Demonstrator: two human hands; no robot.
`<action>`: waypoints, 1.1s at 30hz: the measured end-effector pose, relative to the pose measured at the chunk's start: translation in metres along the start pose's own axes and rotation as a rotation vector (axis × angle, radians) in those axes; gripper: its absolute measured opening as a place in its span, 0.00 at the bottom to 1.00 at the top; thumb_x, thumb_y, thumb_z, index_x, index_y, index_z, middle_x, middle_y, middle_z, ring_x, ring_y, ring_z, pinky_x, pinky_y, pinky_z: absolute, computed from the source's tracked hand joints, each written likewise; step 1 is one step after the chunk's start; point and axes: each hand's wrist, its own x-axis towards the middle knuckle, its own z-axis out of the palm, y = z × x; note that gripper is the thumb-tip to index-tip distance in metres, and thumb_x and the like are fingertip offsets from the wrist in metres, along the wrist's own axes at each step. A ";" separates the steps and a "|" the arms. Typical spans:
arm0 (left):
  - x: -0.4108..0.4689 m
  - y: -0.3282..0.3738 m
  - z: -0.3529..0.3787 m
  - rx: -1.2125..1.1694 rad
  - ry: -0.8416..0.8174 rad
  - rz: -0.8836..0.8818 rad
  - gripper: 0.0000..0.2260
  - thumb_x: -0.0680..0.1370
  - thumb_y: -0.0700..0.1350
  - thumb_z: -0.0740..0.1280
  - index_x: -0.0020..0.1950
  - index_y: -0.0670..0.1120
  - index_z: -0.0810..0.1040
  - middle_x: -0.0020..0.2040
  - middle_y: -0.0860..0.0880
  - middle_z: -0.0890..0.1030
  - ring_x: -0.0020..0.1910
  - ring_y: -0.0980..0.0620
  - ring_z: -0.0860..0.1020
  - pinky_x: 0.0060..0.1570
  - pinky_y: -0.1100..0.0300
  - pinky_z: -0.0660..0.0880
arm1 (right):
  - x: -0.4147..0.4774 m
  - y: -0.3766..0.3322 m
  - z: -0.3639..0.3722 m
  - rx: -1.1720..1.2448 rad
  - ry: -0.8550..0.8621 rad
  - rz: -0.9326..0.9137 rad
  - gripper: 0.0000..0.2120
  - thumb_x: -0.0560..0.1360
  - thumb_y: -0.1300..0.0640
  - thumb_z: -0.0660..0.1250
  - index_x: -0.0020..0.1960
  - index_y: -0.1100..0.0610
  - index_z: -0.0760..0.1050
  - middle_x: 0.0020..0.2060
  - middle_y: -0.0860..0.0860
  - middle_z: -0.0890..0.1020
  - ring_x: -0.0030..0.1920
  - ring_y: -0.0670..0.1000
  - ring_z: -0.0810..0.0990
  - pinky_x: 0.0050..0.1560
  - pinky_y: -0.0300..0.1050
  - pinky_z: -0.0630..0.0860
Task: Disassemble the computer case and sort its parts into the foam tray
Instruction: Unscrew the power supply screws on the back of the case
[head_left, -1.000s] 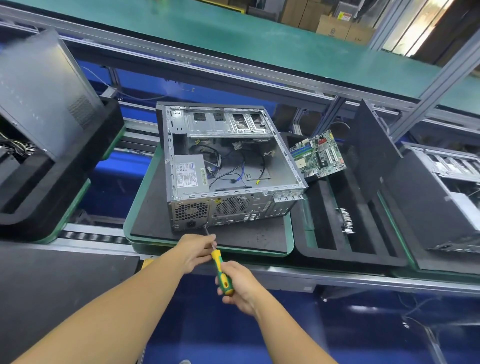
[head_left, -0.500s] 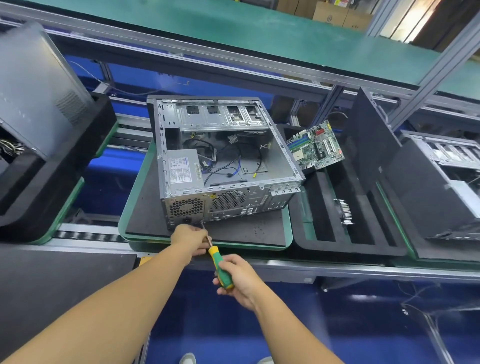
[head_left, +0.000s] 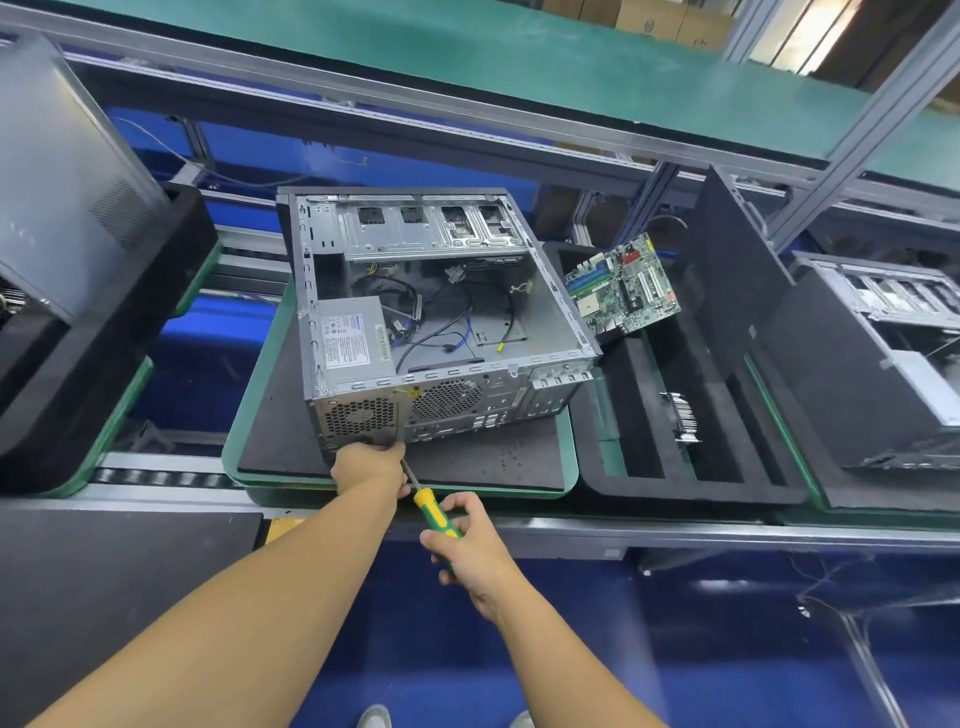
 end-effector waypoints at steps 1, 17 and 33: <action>0.000 0.000 0.001 -0.008 0.005 -0.014 0.12 0.72 0.42 0.77 0.33 0.42 0.78 0.27 0.42 0.78 0.20 0.50 0.75 0.25 0.53 0.79 | 0.000 0.000 -0.001 -0.008 -0.001 -0.006 0.17 0.74 0.59 0.71 0.57 0.47 0.69 0.49 0.54 0.76 0.36 0.45 0.77 0.31 0.40 0.73; -0.033 -0.002 0.009 0.646 -0.376 0.442 0.19 0.80 0.50 0.57 0.32 0.44 0.70 0.28 0.45 0.76 0.22 0.47 0.76 0.22 0.61 0.71 | -0.017 -0.013 -0.126 0.423 0.114 -0.012 0.11 0.76 0.61 0.57 0.57 0.59 0.72 0.35 0.54 0.77 0.29 0.52 0.74 0.27 0.41 0.69; -0.162 0.055 0.213 0.738 -0.686 0.583 0.08 0.77 0.35 0.67 0.51 0.41 0.85 0.53 0.45 0.85 0.48 0.49 0.81 0.48 0.61 0.77 | -0.032 -0.044 -0.261 0.788 0.654 0.047 0.08 0.80 0.61 0.55 0.46 0.56 0.71 0.26 0.51 0.74 0.27 0.51 0.72 0.30 0.45 0.71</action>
